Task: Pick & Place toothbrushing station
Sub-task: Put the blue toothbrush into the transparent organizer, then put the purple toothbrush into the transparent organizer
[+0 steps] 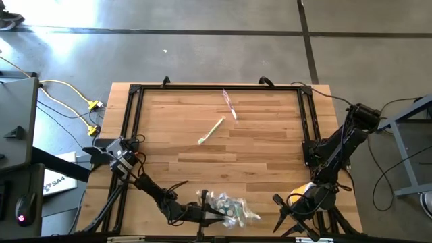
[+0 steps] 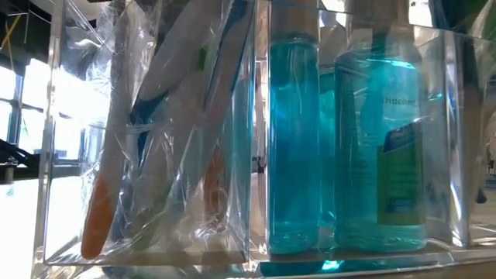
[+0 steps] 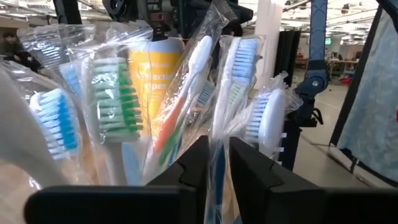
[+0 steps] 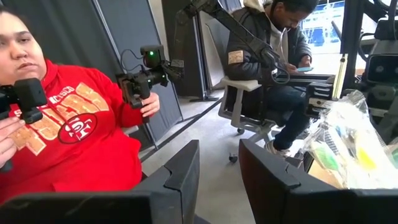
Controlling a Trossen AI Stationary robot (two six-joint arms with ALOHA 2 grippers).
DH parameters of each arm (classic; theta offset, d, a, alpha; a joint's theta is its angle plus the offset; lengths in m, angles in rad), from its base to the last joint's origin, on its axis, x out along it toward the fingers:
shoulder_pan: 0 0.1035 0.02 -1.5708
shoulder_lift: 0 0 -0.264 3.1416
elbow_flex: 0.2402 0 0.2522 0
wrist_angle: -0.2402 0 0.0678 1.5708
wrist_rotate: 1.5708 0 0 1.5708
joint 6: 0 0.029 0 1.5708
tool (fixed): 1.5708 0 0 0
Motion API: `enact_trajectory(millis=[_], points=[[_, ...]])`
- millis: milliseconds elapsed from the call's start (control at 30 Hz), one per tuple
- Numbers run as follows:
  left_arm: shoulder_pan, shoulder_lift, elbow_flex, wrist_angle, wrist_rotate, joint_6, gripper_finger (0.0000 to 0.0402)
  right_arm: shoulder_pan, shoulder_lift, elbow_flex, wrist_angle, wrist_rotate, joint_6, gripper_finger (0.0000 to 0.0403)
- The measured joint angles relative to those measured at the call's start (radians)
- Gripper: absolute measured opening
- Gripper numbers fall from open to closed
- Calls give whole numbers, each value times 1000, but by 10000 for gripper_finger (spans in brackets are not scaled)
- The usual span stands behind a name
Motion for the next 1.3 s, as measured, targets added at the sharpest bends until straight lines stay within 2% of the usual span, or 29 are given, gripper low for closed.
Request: enact_trajectory(millis=[233,433,633,867,1000,1100,1300], points=[[-1,0,0,0,43,-26,71,0,0,0,-2,0,0,105],[0,-14,-1,-27,38,-30,71,0,0,0,-3,-9,0,105],[0,-16,-1,22,46,-35,72,0,0,0,-5,-27,0,105],[8,-16,-1,7,57,22,72,0,0,0,-11,-27,0,105],[6,-16,-1,8,-10,18,76,0,0,0,-14,-27,0,105],[6,-16,-1,8,-17,14,93,0,0,0,-18,-27,0,105],[6,-16,-1,8,-19,0,154,0,0,0,-21,-27,1,105]])
